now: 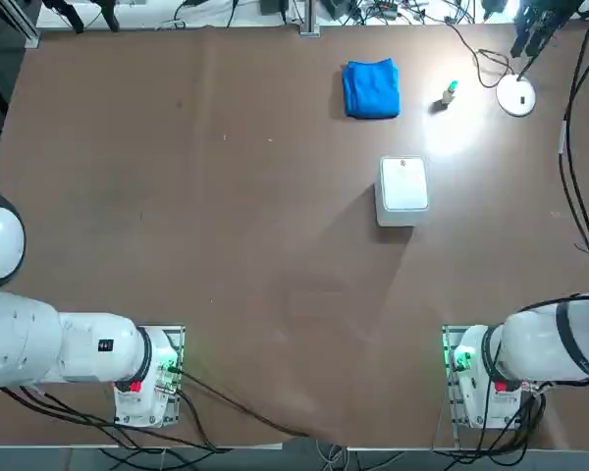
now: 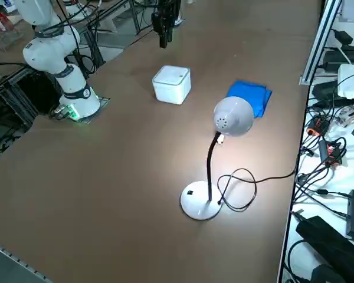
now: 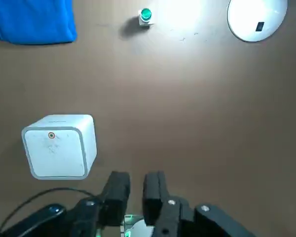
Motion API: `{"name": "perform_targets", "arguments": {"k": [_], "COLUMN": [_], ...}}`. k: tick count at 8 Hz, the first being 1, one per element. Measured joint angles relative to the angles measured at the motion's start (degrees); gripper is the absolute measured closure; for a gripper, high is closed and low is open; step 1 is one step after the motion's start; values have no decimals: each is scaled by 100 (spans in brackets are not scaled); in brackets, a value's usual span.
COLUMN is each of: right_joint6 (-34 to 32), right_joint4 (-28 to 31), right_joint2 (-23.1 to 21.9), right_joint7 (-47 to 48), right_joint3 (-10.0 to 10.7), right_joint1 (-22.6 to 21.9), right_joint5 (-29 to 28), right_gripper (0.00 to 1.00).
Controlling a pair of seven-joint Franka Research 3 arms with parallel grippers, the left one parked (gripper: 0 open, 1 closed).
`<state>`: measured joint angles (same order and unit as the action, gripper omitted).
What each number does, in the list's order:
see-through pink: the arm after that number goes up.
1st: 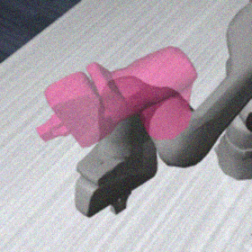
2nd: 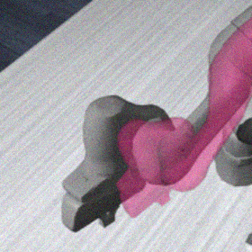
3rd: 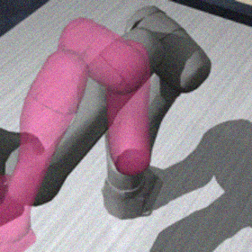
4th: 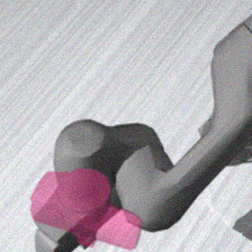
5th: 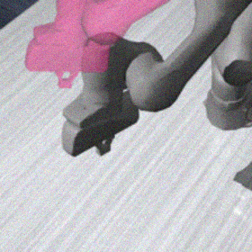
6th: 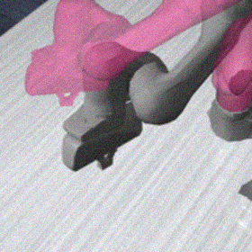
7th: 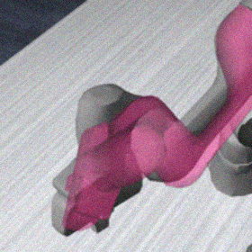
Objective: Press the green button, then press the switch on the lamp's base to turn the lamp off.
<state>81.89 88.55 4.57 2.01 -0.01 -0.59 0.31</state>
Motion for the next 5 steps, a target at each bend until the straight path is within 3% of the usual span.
{"name": "perform_targets", "arguments": {"k": [1, 5], "right_joint6": [0, 56], "right_joint4": [-3, -7], "right_joint2": [0, 7], "right_joint7": [1, 33], "right_joint3": [5, 6], "right_joint1": [3, 23], "right_joint5": [0, 0], "right_gripper": [98, 98]}}
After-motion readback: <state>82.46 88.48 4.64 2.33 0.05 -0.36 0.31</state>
